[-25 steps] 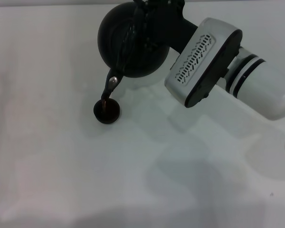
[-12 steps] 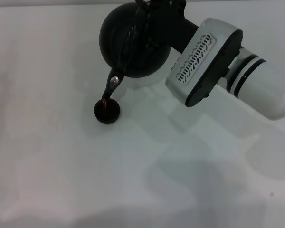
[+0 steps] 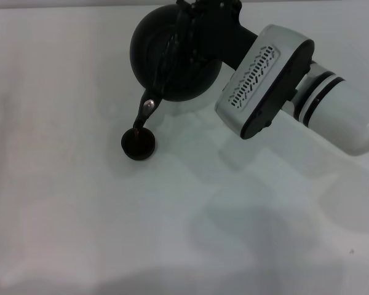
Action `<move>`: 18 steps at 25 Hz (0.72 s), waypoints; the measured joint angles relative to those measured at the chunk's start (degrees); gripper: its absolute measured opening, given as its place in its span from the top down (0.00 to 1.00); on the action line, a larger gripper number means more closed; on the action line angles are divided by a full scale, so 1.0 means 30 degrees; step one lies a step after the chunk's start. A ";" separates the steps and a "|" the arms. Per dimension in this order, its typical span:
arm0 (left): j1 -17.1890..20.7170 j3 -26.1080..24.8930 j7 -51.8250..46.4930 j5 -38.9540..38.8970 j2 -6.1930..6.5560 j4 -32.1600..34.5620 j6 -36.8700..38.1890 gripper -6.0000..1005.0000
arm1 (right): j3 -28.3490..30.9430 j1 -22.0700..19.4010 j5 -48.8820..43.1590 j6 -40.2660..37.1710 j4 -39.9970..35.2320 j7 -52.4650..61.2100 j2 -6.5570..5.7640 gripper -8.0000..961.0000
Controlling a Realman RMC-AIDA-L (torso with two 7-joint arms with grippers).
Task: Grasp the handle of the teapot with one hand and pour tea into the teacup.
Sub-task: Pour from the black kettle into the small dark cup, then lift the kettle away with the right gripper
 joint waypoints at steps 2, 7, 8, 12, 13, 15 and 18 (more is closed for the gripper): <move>-0.0002 0.0000 0.0000 -0.0001 -0.0001 0.0000 0.0001 0.14 | 0.0000 0.0000 0.0000 0.0010 0.0000 -0.0001 0.0000 0.86; -0.0020 0.0000 -0.0001 -0.0001 0.0000 0.0000 0.0000 0.14 | 0.0000 0.0000 0.0000 0.0011 0.0001 -0.0313 -0.0002 0.86; -0.0021 -0.0003 0.0000 -0.0001 -0.0001 0.0000 0.0000 0.14 | 0.0000 0.0000 0.0003 0.0011 0.0000 -0.0396 0.0000 0.86; -0.0029 -0.0022 0.0000 0.0000 -0.0001 0.0000 -0.0002 0.14 | -0.0001 0.0001 0.0048 0.0011 -0.0046 -0.0504 -0.0001 0.86; -0.0030 -0.0025 0.0000 -0.0001 0.0000 0.0000 -0.0003 0.14 | -0.0003 0.0001 0.0067 0.0011 -0.0050 -0.0505 -0.0001 0.86; -0.0030 -0.0030 0.0000 -0.0001 0.0000 -0.0001 -0.0007 0.14 | -0.0016 0.0001 0.0130 0.0011 -0.0056 -0.0505 -0.0001 0.86; -0.0037 -0.0030 0.0000 0.0000 0.0000 0.0001 -0.0012 0.14 | -0.0075 0.0000 0.0650 0.0000 -0.0133 -0.0486 -0.0001 0.86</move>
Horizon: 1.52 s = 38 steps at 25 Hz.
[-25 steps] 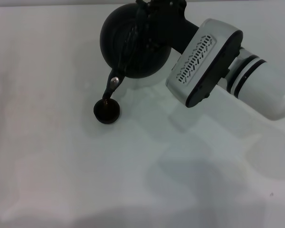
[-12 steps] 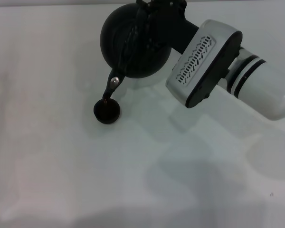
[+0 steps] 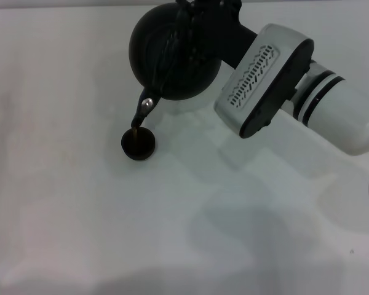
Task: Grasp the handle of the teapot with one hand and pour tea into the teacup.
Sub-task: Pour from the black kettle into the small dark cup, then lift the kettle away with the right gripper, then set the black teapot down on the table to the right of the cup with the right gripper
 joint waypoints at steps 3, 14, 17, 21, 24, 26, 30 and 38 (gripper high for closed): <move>-0.0018 -0.0001 -0.0001 0.0000 -0.0001 0.0000 -0.0006 0.14 | -0.0087 0.0000 0.0795 -0.0107 -0.0043 0.0021 0.0000 0.86; -0.0139 0.0016 0.0000 -0.0001 0.0000 -0.0001 -0.0022 0.14 | -0.0638 -0.0199 0.3355 -0.0205 -0.0558 0.0099 0.0000 0.86; -0.0139 -0.0012 0.0000 -0.0001 0.0000 -0.0001 -0.0040 0.14 | -0.0825 -0.0330 0.4485 -0.0207 -0.1002 0.0105 -0.0033 0.86; -0.0109 -0.0031 0.0000 -0.0002 -0.0001 -0.0001 -0.0101 0.14 | -0.0714 -0.0699 0.5875 -0.0508 -0.1804 0.0106 -0.0097 0.86; -0.0088 -0.0043 -0.0001 -0.0017 0.0000 -0.0001 -0.0197 0.14 | -0.0058 -0.1277 0.6735 -0.1567 -0.2585 0.0107 -0.0117 0.86; -0.0084 -0.0030 0.0000 -0.0014 0.0000 0.0000 -0.0224 0.14 | 0.0692 -0.1867 0.7148 -0.2766 -0.3316 0.0111 -0.0122 0.86; -0.0127 0.0053 0.0000 -0.0001 0.0000 -0.0001 -0.0232 0.14 | 0.2919 -0.3495 0.7341 -0.6380 -0.5628 0.0128 -0.0120 0.86; -0.0168 0.0058 0.0000 0.0000 0.0029 0.0075 -0.0232 0.14 | 0.5692 -0.5544 0.7391 -1.1207 -0.8155 0.0169 -0.0088 0.86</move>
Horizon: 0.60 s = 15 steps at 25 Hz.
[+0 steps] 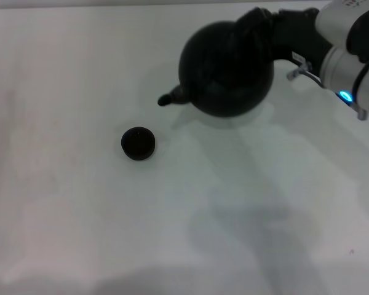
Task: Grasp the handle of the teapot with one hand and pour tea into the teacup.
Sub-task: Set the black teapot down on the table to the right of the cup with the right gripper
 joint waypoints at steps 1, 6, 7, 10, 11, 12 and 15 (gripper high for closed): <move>-0.0001 -0.0008 0.0000 0.0000 0.0001 0.0004 0.0000 0.14 | 0.0314 -0.0034 0.0060 -0.0698 -0.0141 0.0006 0.0000 0.86; -0.0003 -0.0055 0.0000 -0.0016 0.0029 0.0040 0.0002 0.14 | 0.1597 0.0107 0.0267 -0.3650 -0.0471 0.0012 -0.0033 0.86; -0.0005 -0.0059 0.0001 -0.0026 0.0034 0.0055 0.0002 0.14 | 0.1829 0.0100 0.0290 -0.3954 -0.0489 0.0011 -0.0037 0.86; -0.0031 -0.0074 0.0000 -0.0045 0.0043 0.0077 0.0006 0.14 | 0.2505 -0.0017 0.0336 -0.4643 -0.0499 0.0009 -0.0049 0.86; -0.0031 -0.0090 0.0000 -0.0044 0.0053 0.0085 0.0008 0.14 | 0.2756 -0.0055 0.0339 -0.4882 -0.0501 0.0009 -0.0052 0.86; -0.0031 -0.0092 0.0001 -0.0043 0.0056 0.0089 0.0008 0.14 | 0.2986 -0.0070 0.0349 -0.5126 -0.0501 0.0009 -0.0053 0.86; -0.0030 -0.0076 0.0000 -0.0028 0.0060 0.0096 0.0010 0.14 | 0.3460 -0.0100 0.0377 -0.5723 -0.0388 0.0005 -0.0058 0.86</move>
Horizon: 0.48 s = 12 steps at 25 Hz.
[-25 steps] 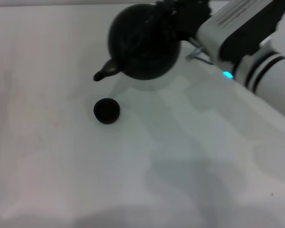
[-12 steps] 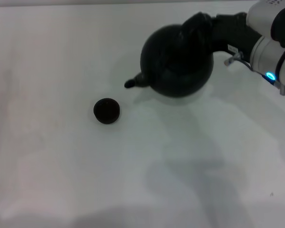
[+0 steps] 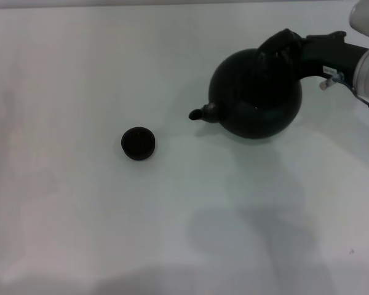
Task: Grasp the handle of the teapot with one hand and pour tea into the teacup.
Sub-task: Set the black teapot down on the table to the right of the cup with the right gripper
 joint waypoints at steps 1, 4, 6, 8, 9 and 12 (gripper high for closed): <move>0.0001 0.0002 0.0000 -0.0001 0.0000 0.0004 0.0000 0.14 | 0.0093 -0.0002 0.0005 -0.0172 0.0058 -0.0001 -0.0001 0.86; 0.0000 -0.0017 0.0000 -0.0001 0.0001 0.0004 0.0001 0.14 | 0.0227 0.0015 0.0009 -0.0642 0.0189 -0.0005 -0.0013 0.86; -0.0017 -0.0021 -0.0001 0.0004 0.0004 0.0004 0.0000 0.14 | 0.0261 0.0024 0.0005 -0.0835 0.0230 -0.0006 -0.0024 0.86; -0.0082 -0.0025 0.0000 0.0017 0.0021 0.0004 0.0000 0.14 | 0.0310 0.0017 -0.0001 -0.0986 0.0253 -0.0009 -0.0027 0.86; -0.0109 -0.0025 0.0000 0.0019 0.0028 0.0004 0.0001 0.14 | 0.0349 0.0012 -0.0004 -0.1079 0.0278 -0.0010 -0.0030 0.86; -0.0187 0.0019 0.0000 0.0027 0.0030 0.0002 0.0001 0.14 | 0.0460 0.0074 -0.0014 -0.1468 0.0419 -0.0011 -0.0031 0.86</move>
